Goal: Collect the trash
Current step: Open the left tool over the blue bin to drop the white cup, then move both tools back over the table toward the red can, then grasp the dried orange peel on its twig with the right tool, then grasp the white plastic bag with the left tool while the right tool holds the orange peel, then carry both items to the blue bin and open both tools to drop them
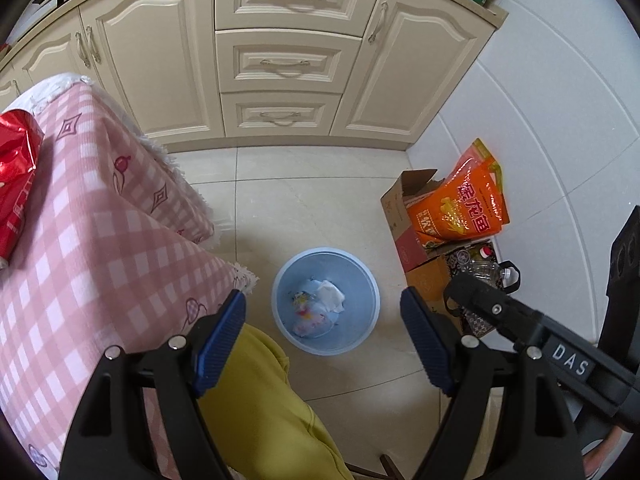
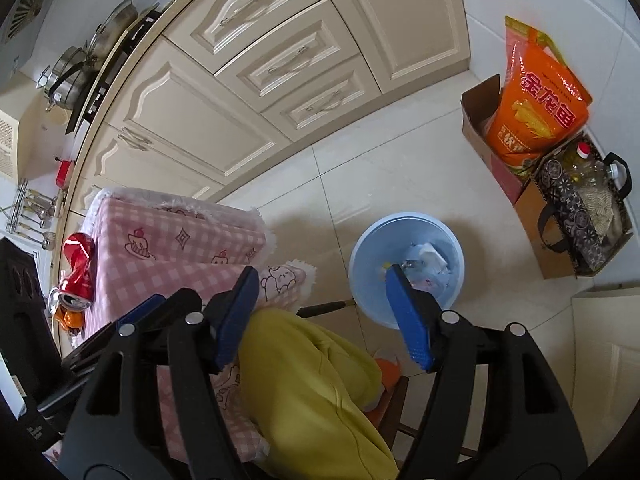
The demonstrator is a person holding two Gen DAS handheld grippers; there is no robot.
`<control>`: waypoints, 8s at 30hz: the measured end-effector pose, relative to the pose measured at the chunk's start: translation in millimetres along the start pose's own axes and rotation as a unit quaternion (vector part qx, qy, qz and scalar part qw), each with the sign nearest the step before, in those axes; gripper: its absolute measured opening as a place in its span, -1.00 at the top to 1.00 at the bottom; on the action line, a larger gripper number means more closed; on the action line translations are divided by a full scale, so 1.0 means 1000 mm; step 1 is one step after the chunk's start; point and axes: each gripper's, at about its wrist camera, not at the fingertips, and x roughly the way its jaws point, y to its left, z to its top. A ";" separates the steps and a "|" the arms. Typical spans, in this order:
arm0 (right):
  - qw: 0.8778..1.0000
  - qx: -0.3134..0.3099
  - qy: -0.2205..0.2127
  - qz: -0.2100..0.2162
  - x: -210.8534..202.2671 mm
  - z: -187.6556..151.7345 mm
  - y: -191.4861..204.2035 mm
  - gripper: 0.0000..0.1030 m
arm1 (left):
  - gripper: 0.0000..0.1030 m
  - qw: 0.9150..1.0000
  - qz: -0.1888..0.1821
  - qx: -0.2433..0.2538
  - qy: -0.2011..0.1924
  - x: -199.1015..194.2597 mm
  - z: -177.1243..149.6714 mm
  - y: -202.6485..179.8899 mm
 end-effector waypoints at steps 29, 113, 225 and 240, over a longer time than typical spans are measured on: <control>0.990 -0.060 -0.069 -0.111 -0.052 -0.045 0.050 -0.28 | -0.51 0.998 -0.043 0.009 -0.054 -0.061 -0.036 0.016; 0.887 -0.462 -0.007 0.005 0.077 -0.157 0.426 0.91 | -0.51 0.934 0.037 -0.310 -0.172 -0.193 -0.129 0.374; 0.922 -0.350 -0.162 -0.025 -0.007 -0.028 0.363 0.72 | 0.16 0.947 -0.031 -0.197 -0.252 -0.235 -0.001 0.364; 0.956 -0.239 -0.150 -0.073 -0.033 0.022 0.215 0.72 | 0.15 0.977 -0.079 -0.042 -0.196 -0.188 0.056 0.190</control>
